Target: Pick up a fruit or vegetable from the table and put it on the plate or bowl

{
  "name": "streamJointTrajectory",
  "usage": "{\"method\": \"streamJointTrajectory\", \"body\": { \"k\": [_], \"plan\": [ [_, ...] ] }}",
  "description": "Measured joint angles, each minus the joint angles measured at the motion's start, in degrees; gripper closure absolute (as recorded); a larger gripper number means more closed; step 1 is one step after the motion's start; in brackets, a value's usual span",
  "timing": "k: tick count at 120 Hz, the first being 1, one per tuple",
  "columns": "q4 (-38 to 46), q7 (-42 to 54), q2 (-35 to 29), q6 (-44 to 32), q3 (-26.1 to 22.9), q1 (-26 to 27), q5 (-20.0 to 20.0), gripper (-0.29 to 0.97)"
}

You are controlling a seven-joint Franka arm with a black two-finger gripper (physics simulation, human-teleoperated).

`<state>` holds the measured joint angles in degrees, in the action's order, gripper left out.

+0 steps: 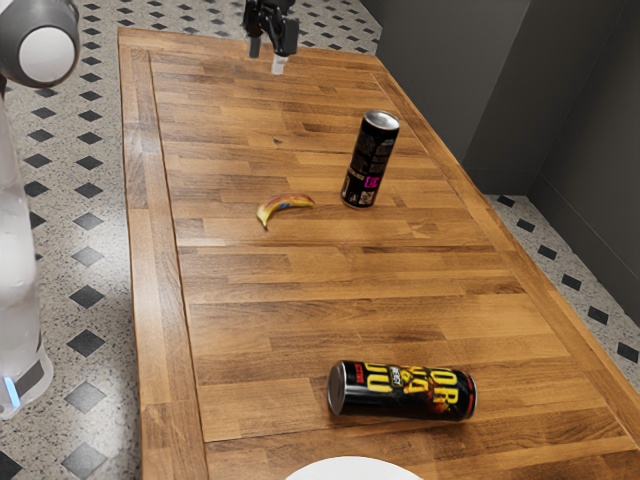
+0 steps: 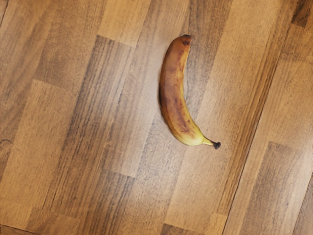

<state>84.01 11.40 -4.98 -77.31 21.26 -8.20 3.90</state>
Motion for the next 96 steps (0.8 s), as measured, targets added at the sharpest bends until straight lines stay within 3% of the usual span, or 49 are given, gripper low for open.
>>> {"method": "streamJointTrajectory", "body": {
  "k": [22, 33, 47, 64, 84, 96],
  "plan": [
    [-0.28, 3.0, -0.39, -6.74, -0.2, -0.38, -0.01, 0.02],
    [-13.78, 5.26, -0.73, -5.32, -3.05, 1.51, -4.34, 0.02],
    [-14.44, 8.61, 4.29, -3.49, -1.13, 2.03, -6.97, 0.02],
    [-14.02, 11.87, 6.79, -2.32, -1.44, -0.13, -7.46, 0.02],
    [13.76, 13.7, -10.09, -8.81, -2.06, 3.37, -7.31, 0.02],
    [23.6, 14.0, -13.64, -14.24, -5.11, 3.61, -7.06, 0.02]
  ]
}}
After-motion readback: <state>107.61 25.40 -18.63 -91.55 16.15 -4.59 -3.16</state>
